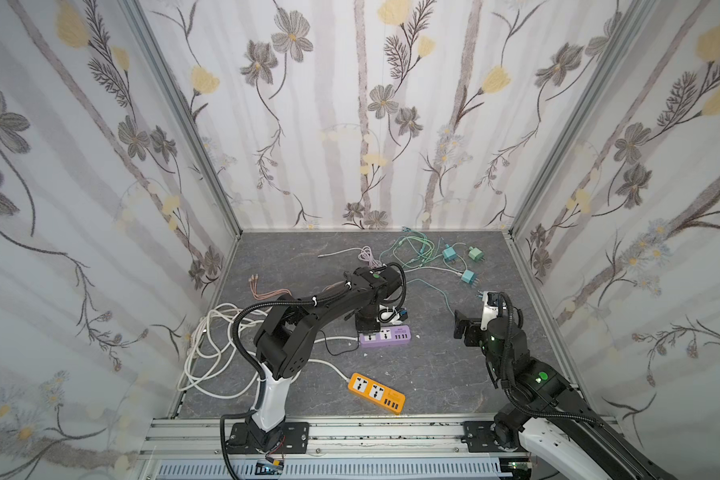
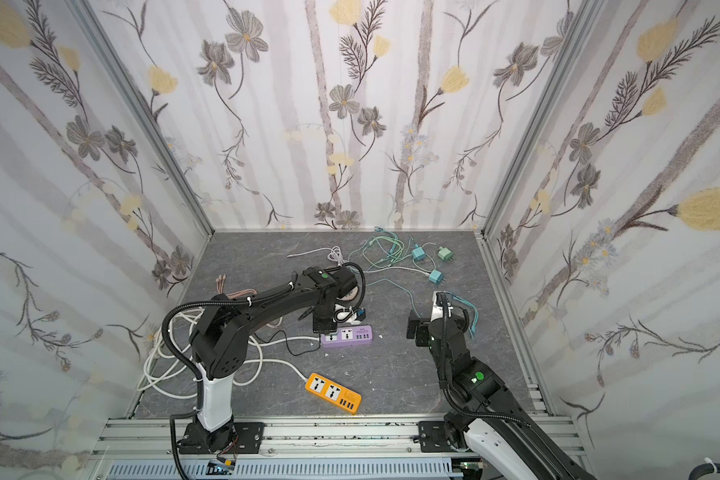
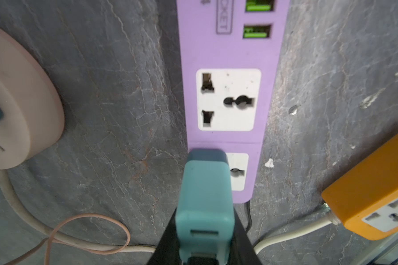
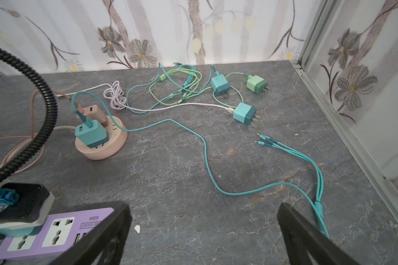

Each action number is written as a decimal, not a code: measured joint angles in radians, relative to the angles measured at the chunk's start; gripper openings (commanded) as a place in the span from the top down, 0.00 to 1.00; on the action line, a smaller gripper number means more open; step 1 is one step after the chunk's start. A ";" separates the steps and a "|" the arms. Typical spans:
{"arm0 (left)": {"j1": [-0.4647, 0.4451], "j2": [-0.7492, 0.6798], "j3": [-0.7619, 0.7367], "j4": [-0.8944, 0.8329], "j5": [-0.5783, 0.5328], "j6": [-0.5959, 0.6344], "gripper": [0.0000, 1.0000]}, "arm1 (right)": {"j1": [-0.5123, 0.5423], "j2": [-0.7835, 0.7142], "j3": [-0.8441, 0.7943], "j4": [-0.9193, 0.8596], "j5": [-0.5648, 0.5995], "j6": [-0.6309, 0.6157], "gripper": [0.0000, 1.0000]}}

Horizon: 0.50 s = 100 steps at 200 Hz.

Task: Insert the plug
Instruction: 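Lower the teal charger into a purple strip socket with the left gripper, then open the left gripper and lift it off the plugged teal charger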

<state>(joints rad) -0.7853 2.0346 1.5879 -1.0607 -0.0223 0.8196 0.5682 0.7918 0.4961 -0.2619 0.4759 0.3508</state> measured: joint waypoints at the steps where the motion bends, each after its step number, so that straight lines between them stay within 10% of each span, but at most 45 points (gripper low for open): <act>1: 0.000 0.001 0.001 -0.001 0.000 0.001 1.00 | -0.001 0.002 0.001 -0.001 0.000 0.002 0.01; 100: 0.000 0.024 0.054 -0.038 -0.031 0.045 0.90 | -0.112 0.094 0.051 -0.011 -0.107 0.153 0.01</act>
<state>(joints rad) -0.7856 2.0583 1.6417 -1.0988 -0.0532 0.8642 0.4564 0.8856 0.5476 -0.2729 0.3687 0.5034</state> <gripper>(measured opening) 0.249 0.994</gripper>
